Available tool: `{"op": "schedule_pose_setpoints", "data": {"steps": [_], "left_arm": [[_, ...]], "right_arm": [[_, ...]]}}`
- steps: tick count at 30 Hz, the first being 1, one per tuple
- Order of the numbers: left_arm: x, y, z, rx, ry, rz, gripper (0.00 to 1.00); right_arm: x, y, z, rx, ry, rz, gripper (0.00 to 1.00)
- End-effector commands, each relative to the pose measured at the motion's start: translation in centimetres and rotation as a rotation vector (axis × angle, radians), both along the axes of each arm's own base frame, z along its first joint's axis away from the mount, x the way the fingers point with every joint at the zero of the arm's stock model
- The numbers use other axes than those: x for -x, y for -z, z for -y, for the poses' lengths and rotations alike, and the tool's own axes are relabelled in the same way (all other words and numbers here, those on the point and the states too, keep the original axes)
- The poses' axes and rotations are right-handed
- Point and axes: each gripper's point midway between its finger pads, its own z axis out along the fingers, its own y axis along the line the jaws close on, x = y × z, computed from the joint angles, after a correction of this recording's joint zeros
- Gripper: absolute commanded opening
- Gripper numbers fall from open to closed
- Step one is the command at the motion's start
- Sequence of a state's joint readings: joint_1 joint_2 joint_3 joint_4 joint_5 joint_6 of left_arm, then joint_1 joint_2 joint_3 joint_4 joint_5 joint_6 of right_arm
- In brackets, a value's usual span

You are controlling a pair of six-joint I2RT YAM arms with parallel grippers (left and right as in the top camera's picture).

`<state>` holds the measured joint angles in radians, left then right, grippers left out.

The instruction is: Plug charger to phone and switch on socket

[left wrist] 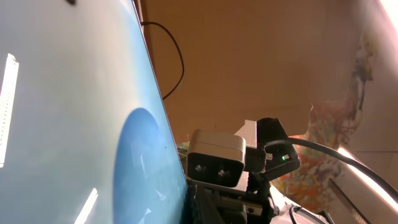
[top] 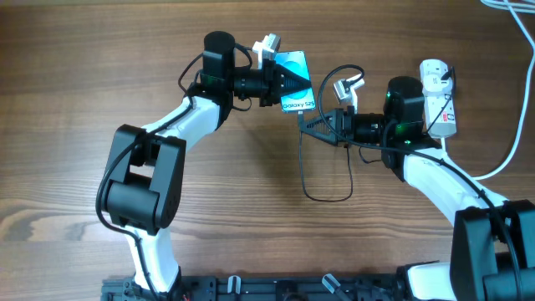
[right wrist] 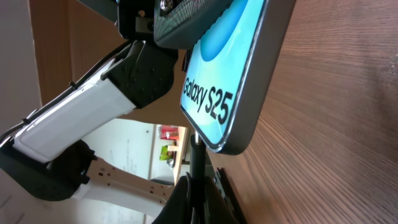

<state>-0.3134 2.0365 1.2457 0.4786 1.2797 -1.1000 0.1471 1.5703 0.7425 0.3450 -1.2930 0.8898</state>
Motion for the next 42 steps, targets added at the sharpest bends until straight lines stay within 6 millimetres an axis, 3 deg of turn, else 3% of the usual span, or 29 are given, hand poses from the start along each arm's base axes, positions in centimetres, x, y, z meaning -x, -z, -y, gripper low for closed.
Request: {"op": "schedule_pose_setpoints", "data": {"steps": [1,42], "left_arm": [[-0.16,-0.62,0.38,0.012,0.016,0.057,0.04],[0.76,-1.25,0.82,0.036,0.067,0.094,0.04]], "right_arm": [[0.04,-0.81,0.12,-0.008,0.001,0.016,0.04],[0.12,-0.43,0.16,-0.003,0.008,-0.031,0.04]]}}
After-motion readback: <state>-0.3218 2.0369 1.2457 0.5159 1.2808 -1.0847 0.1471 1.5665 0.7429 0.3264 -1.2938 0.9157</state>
